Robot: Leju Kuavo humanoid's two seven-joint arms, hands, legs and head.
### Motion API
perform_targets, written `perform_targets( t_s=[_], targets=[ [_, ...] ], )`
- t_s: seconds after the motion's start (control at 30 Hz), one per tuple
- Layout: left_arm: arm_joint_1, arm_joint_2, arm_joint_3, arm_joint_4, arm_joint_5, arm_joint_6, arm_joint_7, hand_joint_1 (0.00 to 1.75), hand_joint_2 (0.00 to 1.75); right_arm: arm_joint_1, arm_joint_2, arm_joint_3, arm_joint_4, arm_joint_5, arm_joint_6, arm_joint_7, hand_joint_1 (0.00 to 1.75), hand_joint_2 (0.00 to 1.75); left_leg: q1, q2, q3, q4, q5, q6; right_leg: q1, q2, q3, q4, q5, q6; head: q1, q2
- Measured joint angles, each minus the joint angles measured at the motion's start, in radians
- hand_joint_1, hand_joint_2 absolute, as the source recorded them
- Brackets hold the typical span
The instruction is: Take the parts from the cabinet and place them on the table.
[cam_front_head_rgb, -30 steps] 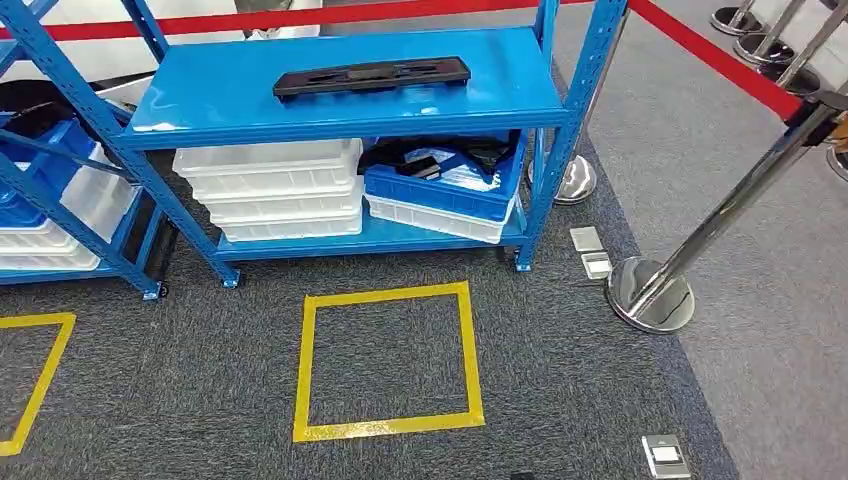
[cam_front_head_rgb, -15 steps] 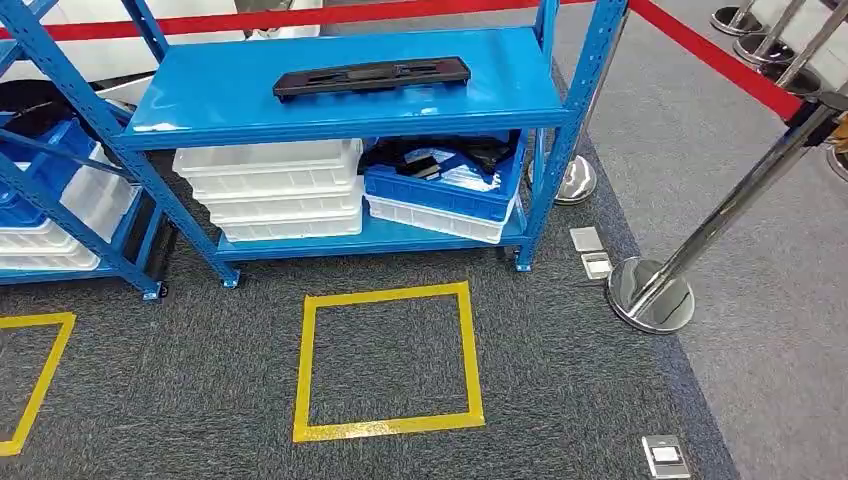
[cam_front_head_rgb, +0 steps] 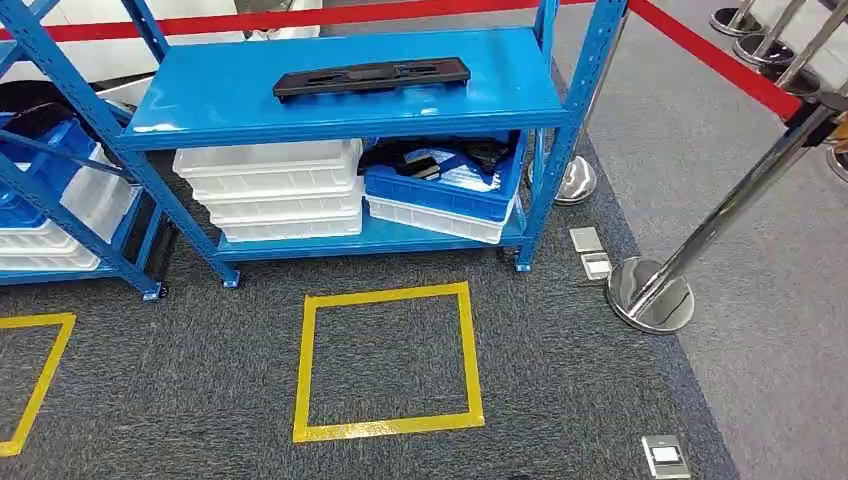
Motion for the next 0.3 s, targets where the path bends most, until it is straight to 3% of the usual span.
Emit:
perform_targets(
  t_s=[0.03,0.07,0.3],
  targets=[
    [0.006,0.002,0.028,0.000,-0.028,-0.011,0.005,0.00,0.00,0.002,-0.003,0.000,-0.003,-0.003,0.007,0.001,0.00,1.75,0.000,0.000,0.000,0.000,0.000,0.000,0.000,0.000,0.000,0.000,0.000,0.000,0.000,0.000],
    [0.012,0.003,0.051,0.000,-0.051,-0.020,0.012,0.00,0.00,0.006,-0.006,0.000,-0.006,-0.005,0.014,0.002,0.00,0.00,0.000,0.000,0.000,0.000,0.000,0.000,0.000,0.000,0.000,0.000,0.000,0.000,0.000,0.000],
    [0.064,0.013,0.226,0.000,-0.208,-0.079,0.049,0.00,0.00,0.050,-0.023,0.003,-0.029,-0.016,0.061,0.010,0.00,0.00,0.000,0.000,0.000,0.000,-0.001,-0.001,0.000,0.000,0.001,0.000,0.000,0.000,0.000,0.000]
  ],
)
